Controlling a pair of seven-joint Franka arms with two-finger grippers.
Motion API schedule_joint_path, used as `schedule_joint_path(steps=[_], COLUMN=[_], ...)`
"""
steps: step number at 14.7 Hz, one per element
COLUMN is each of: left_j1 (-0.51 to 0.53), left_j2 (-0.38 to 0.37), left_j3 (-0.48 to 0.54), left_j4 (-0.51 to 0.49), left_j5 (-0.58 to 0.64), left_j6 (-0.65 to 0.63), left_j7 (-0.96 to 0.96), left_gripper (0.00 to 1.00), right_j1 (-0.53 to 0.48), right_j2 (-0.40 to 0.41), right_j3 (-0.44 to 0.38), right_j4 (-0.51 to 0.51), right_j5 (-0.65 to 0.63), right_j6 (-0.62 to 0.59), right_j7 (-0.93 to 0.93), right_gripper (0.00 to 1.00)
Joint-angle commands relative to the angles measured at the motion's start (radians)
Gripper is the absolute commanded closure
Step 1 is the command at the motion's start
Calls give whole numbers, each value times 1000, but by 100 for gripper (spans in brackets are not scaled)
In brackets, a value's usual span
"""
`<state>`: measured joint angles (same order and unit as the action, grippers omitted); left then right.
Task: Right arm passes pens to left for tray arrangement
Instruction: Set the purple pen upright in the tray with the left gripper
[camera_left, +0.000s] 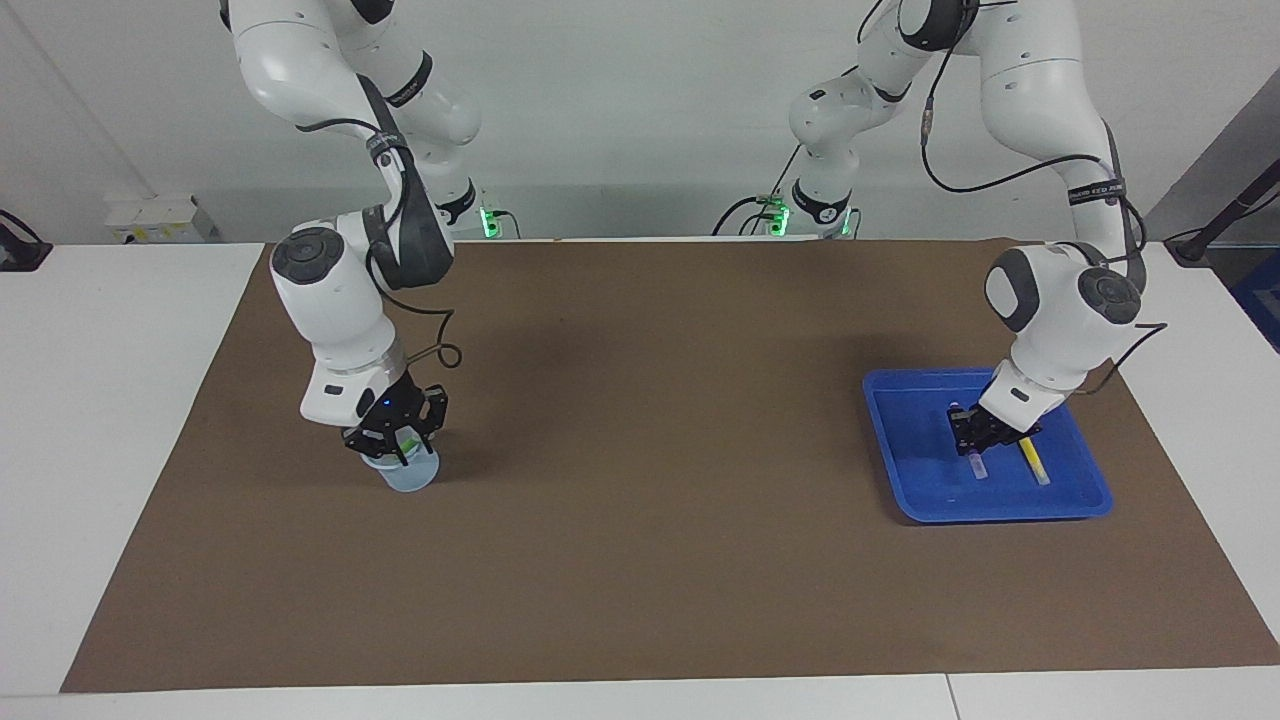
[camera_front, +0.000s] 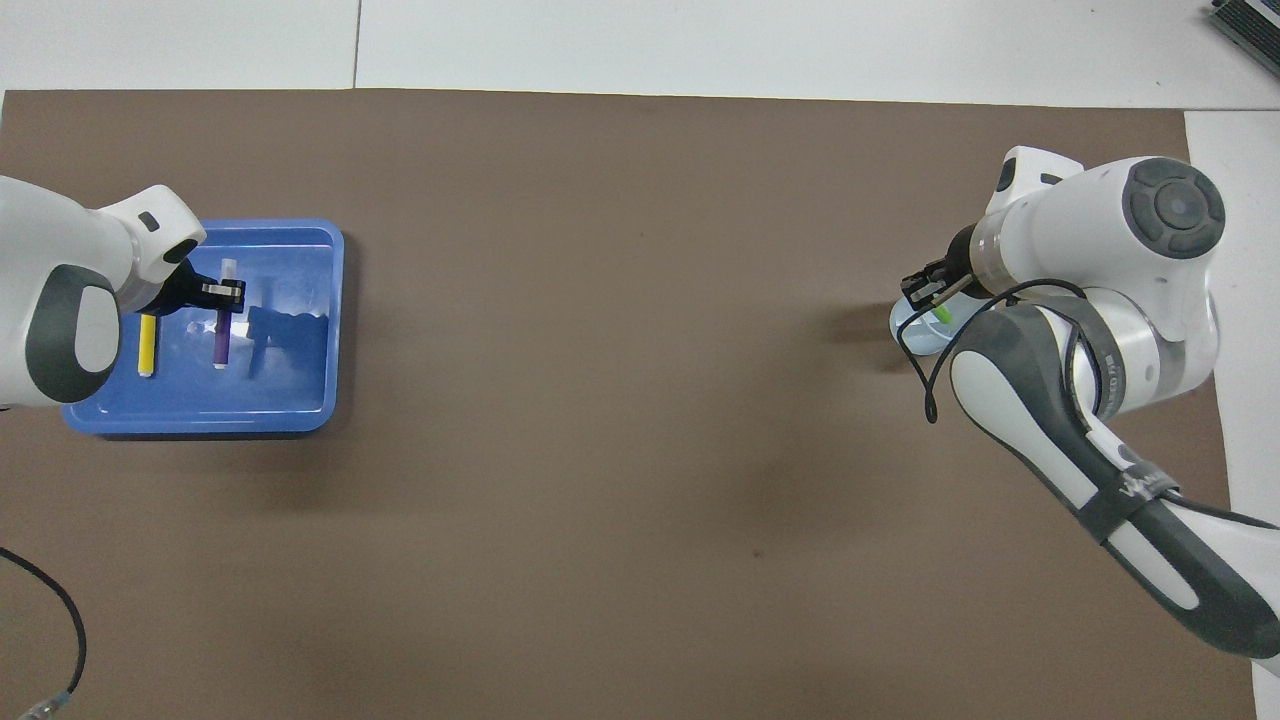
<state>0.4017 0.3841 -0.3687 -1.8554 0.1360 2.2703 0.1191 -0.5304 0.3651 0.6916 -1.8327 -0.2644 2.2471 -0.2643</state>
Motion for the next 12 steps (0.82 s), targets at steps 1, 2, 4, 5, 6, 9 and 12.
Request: schedule_joint_path(steps=[1,2,4,5,6,9,12], left_j1=[3,8,14,8,5,5,3], left_j2=[2,1,1,1,-1,-1,-2], left_j3=[-6,-6,-6,-6,-6,-6,-6], left_j4=[-5,-7,-8,-10,-13,-19,-19], left_j5=[20,20,20,20,20,20,20], left_j6=[2,0,2,1,3,12,5], left_j7=[2,4,5,4,4,2,2], left_gripper=[100,100,100,100,100,100,100], right_j1=[-20,-22,-30,-30,-30,-30,-30], right_j2=[3,3,3,3,3,3,3], right_j3=[13,13,14,14,14,16,19], right_j4=[-14,-19,-20,-20,-20,-19,-11], right_j5=[-29,-29,-29,-27,-27,-26,-12], right_j6=[25,25,22,14,11,2,-4], right_j7=[-18,-18,-16,-15,-13,-13,-4], right_gripper=[67,68,79,80,84,100,83])
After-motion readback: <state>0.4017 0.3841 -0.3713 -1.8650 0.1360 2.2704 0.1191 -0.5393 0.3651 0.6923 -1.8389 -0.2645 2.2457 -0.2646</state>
